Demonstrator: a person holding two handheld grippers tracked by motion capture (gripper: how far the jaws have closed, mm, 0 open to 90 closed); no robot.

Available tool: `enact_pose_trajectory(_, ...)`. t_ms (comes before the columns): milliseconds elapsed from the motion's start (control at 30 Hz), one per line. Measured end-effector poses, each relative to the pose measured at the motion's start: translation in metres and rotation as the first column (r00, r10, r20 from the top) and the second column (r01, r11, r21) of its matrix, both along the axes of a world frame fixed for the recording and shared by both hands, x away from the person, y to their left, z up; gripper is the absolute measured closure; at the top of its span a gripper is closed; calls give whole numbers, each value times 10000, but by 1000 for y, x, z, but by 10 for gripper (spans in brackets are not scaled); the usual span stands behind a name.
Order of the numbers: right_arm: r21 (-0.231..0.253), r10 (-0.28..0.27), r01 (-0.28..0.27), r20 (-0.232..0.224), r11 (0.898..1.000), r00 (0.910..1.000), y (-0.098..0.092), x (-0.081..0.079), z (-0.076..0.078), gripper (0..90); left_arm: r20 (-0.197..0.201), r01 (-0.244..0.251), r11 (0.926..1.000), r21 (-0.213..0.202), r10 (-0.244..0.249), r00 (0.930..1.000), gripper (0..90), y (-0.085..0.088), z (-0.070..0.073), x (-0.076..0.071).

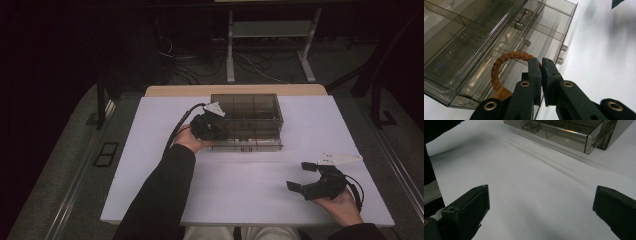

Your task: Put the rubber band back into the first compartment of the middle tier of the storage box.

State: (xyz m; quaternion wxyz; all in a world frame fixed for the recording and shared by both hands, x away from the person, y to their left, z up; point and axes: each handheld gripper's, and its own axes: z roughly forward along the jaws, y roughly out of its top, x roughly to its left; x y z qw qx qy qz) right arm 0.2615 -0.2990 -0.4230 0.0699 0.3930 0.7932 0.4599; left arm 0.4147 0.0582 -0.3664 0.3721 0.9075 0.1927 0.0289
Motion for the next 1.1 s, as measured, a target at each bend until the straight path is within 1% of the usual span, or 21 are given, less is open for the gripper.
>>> enact_pose_trajectory(67,-3,5,-5,4,10000,10000,0,0,0,2,-37,-69,10000,-41,69,10000,856,0,-2,1)
enact_pose_trajectory(367,-45,45,-45,14,10000,10000,-1,0,0,2,-176,-51,9999,137,54,9998,856,-4,-10,2)
enact_pose_trajectory(467,-52,21,-21,-8,10000,10000,-1,0,0,2,-174,19,9998,220,-15,9998,856,-5,-11,3)
enact_pose_trajectory(533,-25,19,-19,-1,10000,10000,-2,0,0,2,-253,-35,9998,195,40,9997,856,-6,-12,3)
enact_pose_trajectory(600,-31,22,-22,-1,10000,10000,-2,0,0,2,-252,31,9996,293,-23,9997,856,-7,-13,4)
enact_pose_trajectory(667,-27,22,-22,10,10000,10000,-2,0,0,2,-261,12,9997,260,-5,9997,856,-8,-15,4)
enact_pose_trajectory(800,-23,21,-21,9,10000,10000,-2,0,0,2,-323,122,9992,391,-110,9994,855,-9,-17,6)
enact_pose_trajectory(933,-15,2,-2,-19,10000,10000,-2,0,0,2,-390,65,9994,352,-51,9992,855,-10,-19,7)
enact_pose_trajectory(1100,-28,17,-18,-22,10000,10000,-2,0,0,2,-449,111,9990,433,-91,9989,855,-11,-21,7)
